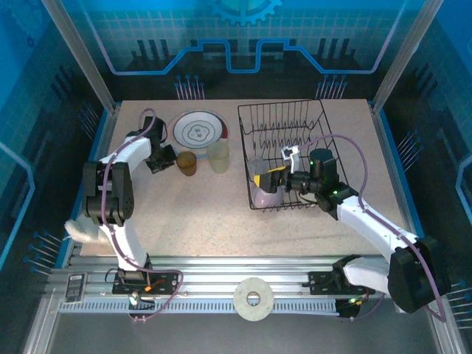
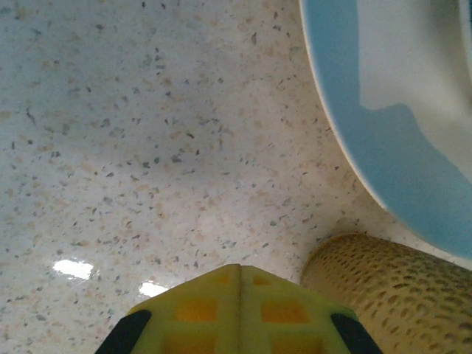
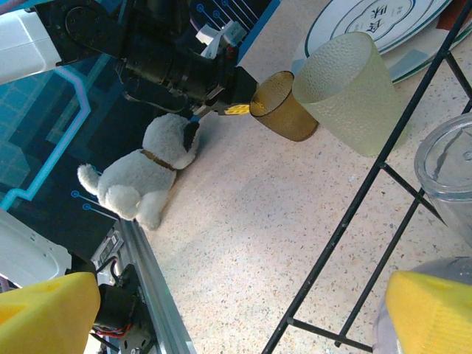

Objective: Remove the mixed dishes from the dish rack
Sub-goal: Move the cup to the center of the table.

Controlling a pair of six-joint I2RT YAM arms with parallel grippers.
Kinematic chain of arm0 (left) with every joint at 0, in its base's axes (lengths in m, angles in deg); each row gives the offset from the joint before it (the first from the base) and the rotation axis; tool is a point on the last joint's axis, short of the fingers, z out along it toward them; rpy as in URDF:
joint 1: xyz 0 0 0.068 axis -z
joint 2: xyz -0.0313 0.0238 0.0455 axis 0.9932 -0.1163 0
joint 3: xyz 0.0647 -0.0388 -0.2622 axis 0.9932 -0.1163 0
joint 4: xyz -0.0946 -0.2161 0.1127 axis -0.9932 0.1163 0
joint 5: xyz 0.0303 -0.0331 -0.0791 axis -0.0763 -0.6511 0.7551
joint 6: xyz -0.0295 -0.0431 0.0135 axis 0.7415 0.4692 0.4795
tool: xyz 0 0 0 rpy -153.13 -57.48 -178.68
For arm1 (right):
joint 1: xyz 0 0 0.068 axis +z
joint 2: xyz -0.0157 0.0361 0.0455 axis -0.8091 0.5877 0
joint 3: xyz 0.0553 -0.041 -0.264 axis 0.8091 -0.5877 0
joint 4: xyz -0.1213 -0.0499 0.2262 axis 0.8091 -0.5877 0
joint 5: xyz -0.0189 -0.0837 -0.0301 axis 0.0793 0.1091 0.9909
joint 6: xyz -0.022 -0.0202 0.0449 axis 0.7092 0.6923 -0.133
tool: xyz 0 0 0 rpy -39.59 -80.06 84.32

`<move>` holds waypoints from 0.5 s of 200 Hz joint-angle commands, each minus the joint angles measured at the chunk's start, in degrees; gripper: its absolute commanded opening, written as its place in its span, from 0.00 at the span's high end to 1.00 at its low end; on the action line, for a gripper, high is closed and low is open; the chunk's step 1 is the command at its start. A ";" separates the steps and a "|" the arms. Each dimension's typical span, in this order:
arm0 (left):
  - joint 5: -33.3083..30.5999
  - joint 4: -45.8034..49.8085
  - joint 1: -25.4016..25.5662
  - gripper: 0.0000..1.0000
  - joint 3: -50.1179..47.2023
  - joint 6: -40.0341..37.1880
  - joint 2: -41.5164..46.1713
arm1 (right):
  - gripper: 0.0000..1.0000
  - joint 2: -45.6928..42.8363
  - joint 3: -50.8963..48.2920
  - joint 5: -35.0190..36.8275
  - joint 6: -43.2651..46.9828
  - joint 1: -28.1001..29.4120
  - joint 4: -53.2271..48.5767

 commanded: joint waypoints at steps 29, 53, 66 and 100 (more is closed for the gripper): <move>4.15 -2.01 -0.29 1.00 1.35 0.91 -1.11 | 0.00 -0.22 2.21 0.68 1.70 1.22 -1.04; 4.88 -2.20 0.36 1.00 1.78 0.77 -1.54 | 0.00 -0.14 2.26 0.80 1.84 1.31 -1.12; 5.11 -2.01 0.91 1.00 2.31 0.63 -1.85 | 0.00 -0.03 2.26 0.91 1.92 1.40 -1.15; 4.92 -1.67 2.59 1.00 3.08 0.89 -2.07 | 0.00 -0.11 2.35 1.01 2.11 1.49 -1.40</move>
